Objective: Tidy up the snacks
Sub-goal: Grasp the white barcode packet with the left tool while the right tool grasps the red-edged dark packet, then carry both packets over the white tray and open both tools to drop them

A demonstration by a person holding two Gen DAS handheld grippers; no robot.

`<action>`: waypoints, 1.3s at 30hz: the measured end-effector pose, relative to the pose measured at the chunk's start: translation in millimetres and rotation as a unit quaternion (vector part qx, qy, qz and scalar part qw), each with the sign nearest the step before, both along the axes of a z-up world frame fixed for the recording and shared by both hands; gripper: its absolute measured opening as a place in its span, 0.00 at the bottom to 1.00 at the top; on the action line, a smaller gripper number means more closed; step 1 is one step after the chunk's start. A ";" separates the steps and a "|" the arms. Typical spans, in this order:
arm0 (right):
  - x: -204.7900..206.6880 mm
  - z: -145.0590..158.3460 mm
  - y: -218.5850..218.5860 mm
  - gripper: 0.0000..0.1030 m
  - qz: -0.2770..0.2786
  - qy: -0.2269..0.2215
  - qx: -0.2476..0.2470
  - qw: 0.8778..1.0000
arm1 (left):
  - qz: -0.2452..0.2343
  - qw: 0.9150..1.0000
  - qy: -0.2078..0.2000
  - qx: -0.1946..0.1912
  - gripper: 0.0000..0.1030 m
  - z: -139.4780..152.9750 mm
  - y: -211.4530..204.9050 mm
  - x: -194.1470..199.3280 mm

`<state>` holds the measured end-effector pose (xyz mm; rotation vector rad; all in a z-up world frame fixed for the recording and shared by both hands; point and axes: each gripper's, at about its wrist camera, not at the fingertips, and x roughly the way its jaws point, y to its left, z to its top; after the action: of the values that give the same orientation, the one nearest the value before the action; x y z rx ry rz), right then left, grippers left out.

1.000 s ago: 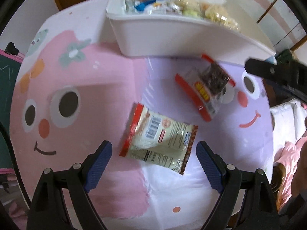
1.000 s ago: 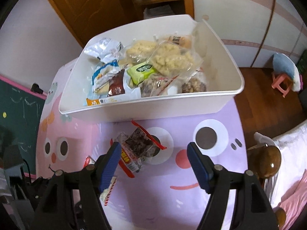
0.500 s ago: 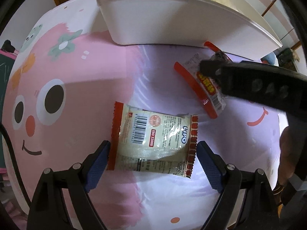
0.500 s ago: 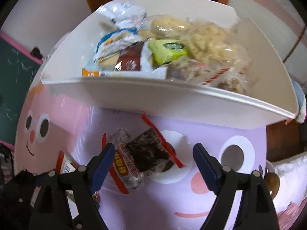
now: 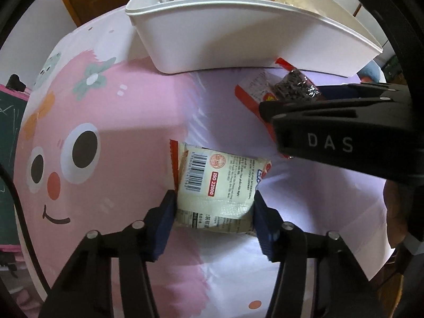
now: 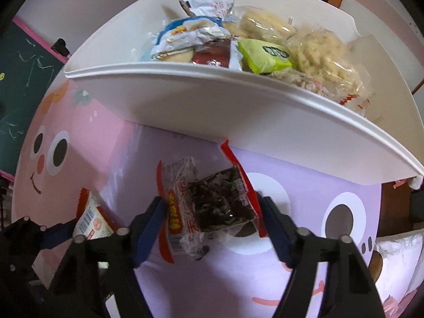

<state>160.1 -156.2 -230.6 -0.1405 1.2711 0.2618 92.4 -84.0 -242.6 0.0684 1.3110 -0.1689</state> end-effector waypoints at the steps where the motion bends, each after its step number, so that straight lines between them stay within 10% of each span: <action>1: -0.3 0.4 0.8 0.57 0.001 0.000 0.004 1.000 | -0.001 1.000 -0.001 -0.001 0.51 0.0 0.0 0.3; 17: -15.6 4.6 -13.0 0.43 -0.027 0.008 0.063 0.998 | 0.019 0.999 -0.026 -0.019 0.49 29.6 43.3 -8.9; 39: -81.3 131.2 -48.4 0.43 -0.080 -0.044 0.142 0.986 | -0.009 0.994 -0.108 -0.012 0.49 155.3 38.1 -1.6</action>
<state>78.9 -204.6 -99.4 0.1909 1.1383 0.2919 90.7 -45.8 -87.3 0.0769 1.0920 -0.1870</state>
